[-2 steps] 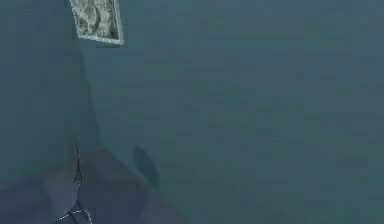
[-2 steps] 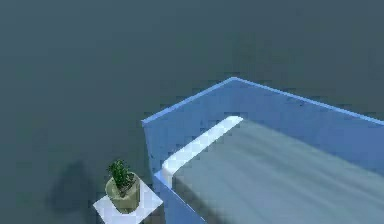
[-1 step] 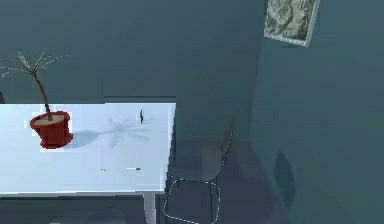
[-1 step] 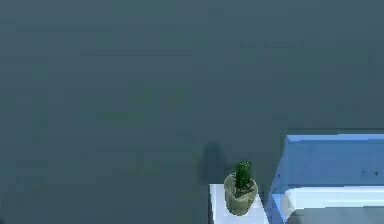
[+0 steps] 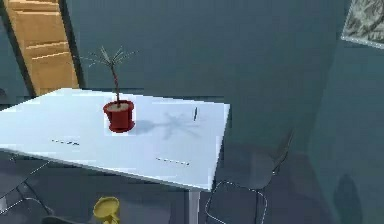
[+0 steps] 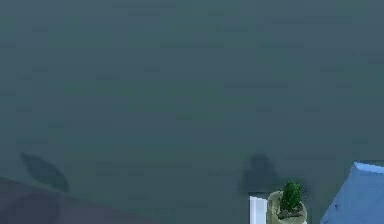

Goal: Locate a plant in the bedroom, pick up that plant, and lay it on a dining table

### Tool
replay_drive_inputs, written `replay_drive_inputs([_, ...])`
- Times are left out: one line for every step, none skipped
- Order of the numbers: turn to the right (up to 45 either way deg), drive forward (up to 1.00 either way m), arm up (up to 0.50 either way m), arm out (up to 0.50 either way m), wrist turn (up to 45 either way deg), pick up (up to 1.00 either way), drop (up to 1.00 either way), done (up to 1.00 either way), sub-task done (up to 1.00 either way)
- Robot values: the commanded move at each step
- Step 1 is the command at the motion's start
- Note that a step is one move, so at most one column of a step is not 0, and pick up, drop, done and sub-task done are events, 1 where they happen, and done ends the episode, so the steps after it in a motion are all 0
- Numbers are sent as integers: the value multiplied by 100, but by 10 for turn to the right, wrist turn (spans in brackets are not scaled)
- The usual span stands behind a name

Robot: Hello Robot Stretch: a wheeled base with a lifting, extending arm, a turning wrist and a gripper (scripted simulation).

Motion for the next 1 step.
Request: replay_drive_inputs([0,20,0,0,0,0,0,0,0])
